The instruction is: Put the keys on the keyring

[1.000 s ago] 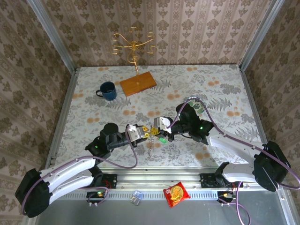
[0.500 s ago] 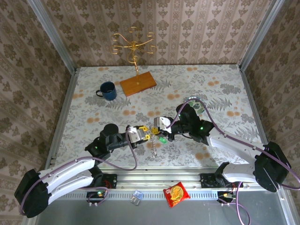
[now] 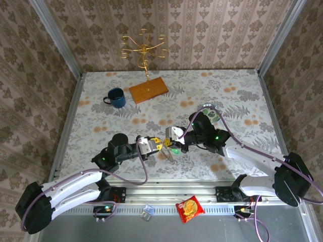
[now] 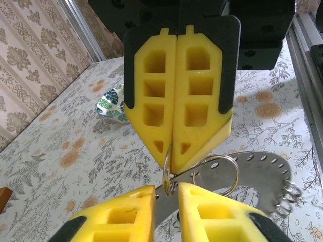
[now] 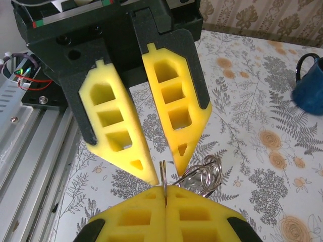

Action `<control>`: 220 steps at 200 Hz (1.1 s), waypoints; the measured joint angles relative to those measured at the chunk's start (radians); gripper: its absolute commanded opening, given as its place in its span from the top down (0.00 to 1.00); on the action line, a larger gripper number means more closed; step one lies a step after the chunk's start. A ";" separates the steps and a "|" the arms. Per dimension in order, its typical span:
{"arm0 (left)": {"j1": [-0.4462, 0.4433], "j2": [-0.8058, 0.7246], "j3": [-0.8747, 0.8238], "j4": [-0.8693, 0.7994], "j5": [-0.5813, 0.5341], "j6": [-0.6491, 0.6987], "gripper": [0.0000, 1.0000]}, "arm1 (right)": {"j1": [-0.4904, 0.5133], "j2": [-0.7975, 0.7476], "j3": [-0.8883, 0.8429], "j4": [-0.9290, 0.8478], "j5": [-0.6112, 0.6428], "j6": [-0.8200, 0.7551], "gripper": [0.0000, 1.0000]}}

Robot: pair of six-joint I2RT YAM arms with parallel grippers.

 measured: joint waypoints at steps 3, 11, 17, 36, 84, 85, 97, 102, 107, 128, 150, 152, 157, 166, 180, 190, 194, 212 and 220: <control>0.000 0.001 0.000 0.000 0.000 0.000 0.84 | 0.001 0.000 0.000 0.000 0.000 0.000 1.00; 0.000 0.002 0.000 0.000 0.001 0.003 0.84 | 0.002 0.000 0.000 -0.001 0.000 -0.003 1.00; 0.000 0.003 0.000 0.000 0.002 0.004 0.85 | 0.004 0.000 0.001 -0.003 0.000 -0.004 1.00; -0.005 0.008 0.000 0.000 0.002 0.005 0.89 | 0.006 0.003 0.006 -0.010 0.000 -0.004 1.00; -0.006 0.014 0.000 -0.001 0.014 0.008 0.96 | 0.008 0.004 0.011 -0.022 0.001 -0.012 1.00; -0.005 0.014 0.000 -0.001 0.014 0.008 0.96 | 0.008 0.004 0.011 -0.023 0.001 -0.012 1.00; -0.006 0.014 0.000 -0.001 0.014 0.008 0.98 | 0.008 0.004 0.011 -0.024 0.002 -0.015 1.00; -0.005 0.014 0.000 -0.001 0.014 0.008 0.98 | 0.008 0.004 0.011 -0.024 0.003 -0.015 0.99; -0.005 0.014 0.000 -0.001 0.014 0.008 0.99 | 0.008 0.004 0.011 -0.024 0.003 -0.016 0.96; -0.006 0.014 0.000 -0.001 0.016 0.008 0.99 | 0.008 0.005 0.011 -0.025 0.003 -0.023 0.86; -0.006 0.015 0.000 -0.002 0.017 0.008 1.00 | 0.013 0.010 0.013 -0.024 0.000 -0.026 0.83; -0.006 0.015 0.000 -0.002 0.017 0.008 1.00 | 0.013 0.011 0.013 -0.024 0.000 -0.027 0.83; -0.005 0.016 0.000 -0.002 0.017 0.008 1.00 | 0.013 0.011 0.013 -0.024 0.000 -0.026 0.83; -0.005 0.018 0.000 -0.002 0.017 0.008 1.00 | 0.013 0.012 0.013 -0.024 0.000 -0.026 0.83; -0.005 0.021 0.000 -0.001 0.018 0.008 1.00 | 0.013 0.014 0.015 -0.025 -0.002 -0.027 0.87; -0.006 0.021 0.000 -0.002 0.019 0.008 1.00 | 0.013 0.017 0.017 -0.025 -0.003 -0.031 0.91; -0.005 0.021 0.000 -0.002 0.021 0.008 1.00 | 0.013 0.018 0.017 -0.024 -0.003 -0.030 0.94; -0.005 0.021 0.000 -0.003 0.025 0.008 1.00 | 0.013 0.019 0.018 -0.026 -0.003 -0.031 1.00; -0.005 0.021 0.000 -0.004 0.025 0.008 1.00 | 0.013 0.019 0.018 -0.026 -0.004 -0.035 1.00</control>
